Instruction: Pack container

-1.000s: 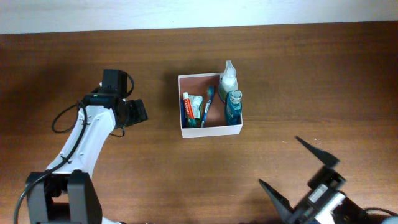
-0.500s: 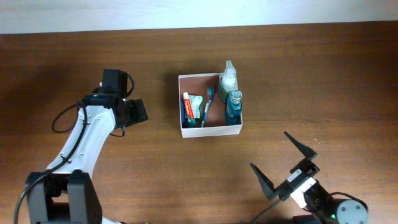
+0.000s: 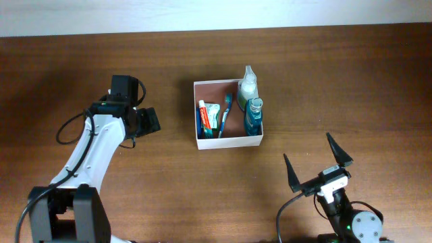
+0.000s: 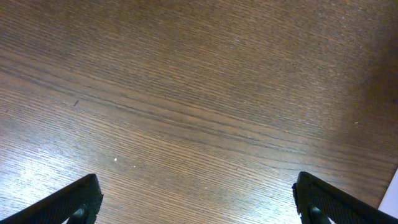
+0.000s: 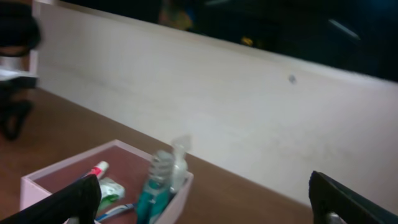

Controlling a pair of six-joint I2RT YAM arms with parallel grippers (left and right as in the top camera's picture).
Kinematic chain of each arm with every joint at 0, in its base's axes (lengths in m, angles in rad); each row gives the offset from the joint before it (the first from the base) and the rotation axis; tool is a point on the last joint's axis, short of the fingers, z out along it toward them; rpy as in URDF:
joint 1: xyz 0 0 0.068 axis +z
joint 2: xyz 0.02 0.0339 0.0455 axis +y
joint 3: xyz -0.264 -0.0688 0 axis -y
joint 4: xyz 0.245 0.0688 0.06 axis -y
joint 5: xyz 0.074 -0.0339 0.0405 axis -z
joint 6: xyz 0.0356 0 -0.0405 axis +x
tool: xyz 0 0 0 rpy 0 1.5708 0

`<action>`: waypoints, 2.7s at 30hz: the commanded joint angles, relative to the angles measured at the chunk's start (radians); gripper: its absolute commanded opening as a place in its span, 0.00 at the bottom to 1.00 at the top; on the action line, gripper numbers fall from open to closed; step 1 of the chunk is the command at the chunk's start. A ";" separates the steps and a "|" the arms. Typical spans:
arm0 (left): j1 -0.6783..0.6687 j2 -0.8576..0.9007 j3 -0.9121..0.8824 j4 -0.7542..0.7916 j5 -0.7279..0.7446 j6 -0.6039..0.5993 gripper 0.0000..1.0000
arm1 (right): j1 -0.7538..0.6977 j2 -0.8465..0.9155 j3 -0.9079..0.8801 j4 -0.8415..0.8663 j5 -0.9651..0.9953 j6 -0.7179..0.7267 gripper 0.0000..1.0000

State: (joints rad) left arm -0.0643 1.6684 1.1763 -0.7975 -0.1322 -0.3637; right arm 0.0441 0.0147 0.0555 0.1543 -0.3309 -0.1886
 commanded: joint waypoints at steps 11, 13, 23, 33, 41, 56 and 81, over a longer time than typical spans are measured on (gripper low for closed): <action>0.002 0.009 0.002 0.000 -0.007 -0.003 0.99 | 0.009 -0.011 -0.050 -0.093 0.223 0.063 0.98; 0.002 0.009 0.002 0.000 -0.007 -0.003 0.99 | 0.009 -0.011 -0.050 -0.128 0.235 0.063 0.98; 0.002 0.009 0.002 0.000 -0.007 -0.003 0.99 | 0.008 -0.011 -0.050 -0.226 0.277 0.063 0.98; 0.002 0.009 0.002 0.000 -0.007 -0.003 0.99 | 0.008 -0.011 -0.050 -0.230 0.314 0.067 0.98; 0.002 0.009 0.002 0.000 -0.007 -0.003 0.99 | 0.008 -0.011 -0.050 -0.230 0.314 0.067 0.98; 0.002 0.009 0.002 0.000 -0.007 -0.003 0.99 | 0.008 -0.011 -0.050 -0.230 0.314 0.067 0.98; 0.002 0.009 0.002 0.000 -0.007 -0.003 0.99 | 0.008 -0.011 -0.050 -0.230 0.314 0.067 0.98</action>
State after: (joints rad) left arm -0.0643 1.6684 1.1763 -0.7971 -0.1322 -0.3637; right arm 0.0441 0.0139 0.0101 -0.0700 -0.0372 -0.1303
